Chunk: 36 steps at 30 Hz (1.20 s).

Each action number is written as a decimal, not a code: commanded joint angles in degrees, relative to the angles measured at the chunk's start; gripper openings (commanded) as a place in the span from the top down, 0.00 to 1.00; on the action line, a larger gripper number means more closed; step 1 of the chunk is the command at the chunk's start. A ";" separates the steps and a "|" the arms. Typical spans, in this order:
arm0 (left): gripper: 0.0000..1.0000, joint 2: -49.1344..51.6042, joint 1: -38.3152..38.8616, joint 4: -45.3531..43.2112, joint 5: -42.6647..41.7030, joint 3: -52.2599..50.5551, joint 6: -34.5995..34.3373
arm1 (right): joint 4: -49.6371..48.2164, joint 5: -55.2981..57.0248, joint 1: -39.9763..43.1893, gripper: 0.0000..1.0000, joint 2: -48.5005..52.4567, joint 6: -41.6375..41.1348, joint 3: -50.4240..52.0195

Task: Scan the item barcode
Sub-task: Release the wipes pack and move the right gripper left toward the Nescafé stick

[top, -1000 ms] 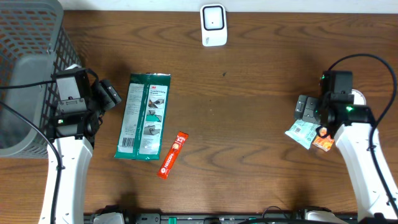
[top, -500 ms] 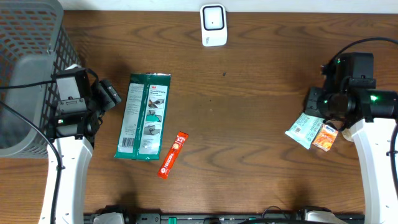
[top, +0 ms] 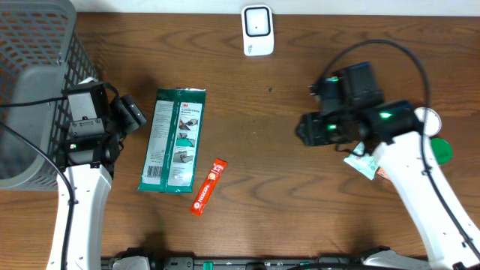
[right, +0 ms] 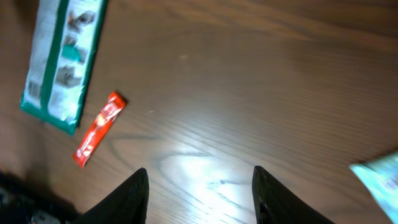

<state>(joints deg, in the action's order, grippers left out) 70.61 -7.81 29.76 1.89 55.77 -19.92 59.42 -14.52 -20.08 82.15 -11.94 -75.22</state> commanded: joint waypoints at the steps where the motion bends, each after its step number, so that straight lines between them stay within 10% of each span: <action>1: 0.11 -0.52 -0.20 0.02 0.70 1.46 -0.33 | -1.86 -0.79 -4.92 0.51 2.84 -1.33 -0.81; 16: 0.12 -0.52 -0.20 0.02 0.70 1.46 -0.33 | -14.10 -0.76 -21.03 0.48 18.05 -6.05 -0.81; 36: 0.12 -0.52 -0.20 0.02 0.70 1.46 -0.33 | -23.30 -0.70 -22.40 0.39 23.04 -10.16 -0.81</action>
<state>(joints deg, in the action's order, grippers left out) 70.61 -7.81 29.76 1.87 55.77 -19.90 36.62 -15.25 -42.15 104.75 -21.10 -75.24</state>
